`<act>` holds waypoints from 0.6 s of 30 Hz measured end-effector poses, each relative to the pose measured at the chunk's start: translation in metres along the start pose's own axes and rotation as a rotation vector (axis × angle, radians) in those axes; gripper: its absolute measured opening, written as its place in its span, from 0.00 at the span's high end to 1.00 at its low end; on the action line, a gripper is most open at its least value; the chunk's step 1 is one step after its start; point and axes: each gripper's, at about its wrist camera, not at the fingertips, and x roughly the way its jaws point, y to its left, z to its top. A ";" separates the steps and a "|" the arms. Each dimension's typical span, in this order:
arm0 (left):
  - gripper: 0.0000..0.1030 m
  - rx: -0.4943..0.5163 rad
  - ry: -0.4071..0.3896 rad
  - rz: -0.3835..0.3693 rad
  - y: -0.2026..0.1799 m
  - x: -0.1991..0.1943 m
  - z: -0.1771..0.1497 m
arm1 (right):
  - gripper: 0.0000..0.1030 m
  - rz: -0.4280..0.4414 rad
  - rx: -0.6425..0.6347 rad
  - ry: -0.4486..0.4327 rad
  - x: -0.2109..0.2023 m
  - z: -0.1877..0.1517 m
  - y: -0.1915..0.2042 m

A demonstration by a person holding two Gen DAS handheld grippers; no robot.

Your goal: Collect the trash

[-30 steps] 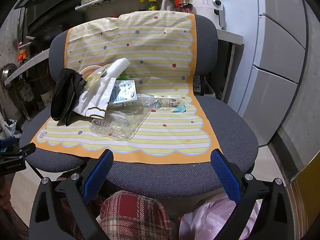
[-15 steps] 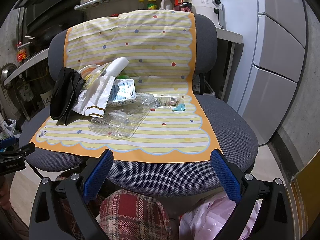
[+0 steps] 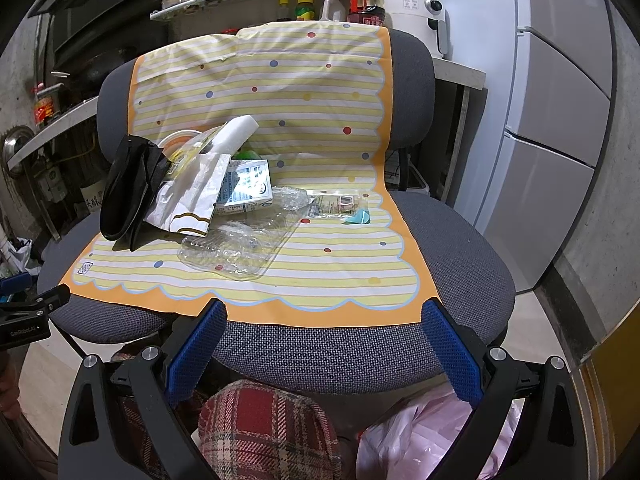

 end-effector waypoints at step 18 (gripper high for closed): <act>0.06 -0.011 0.016 -0.001 0.000 0.007 -0.001 | 0.06 0.004 -0.006 -0.003 0.003 0.002 0.002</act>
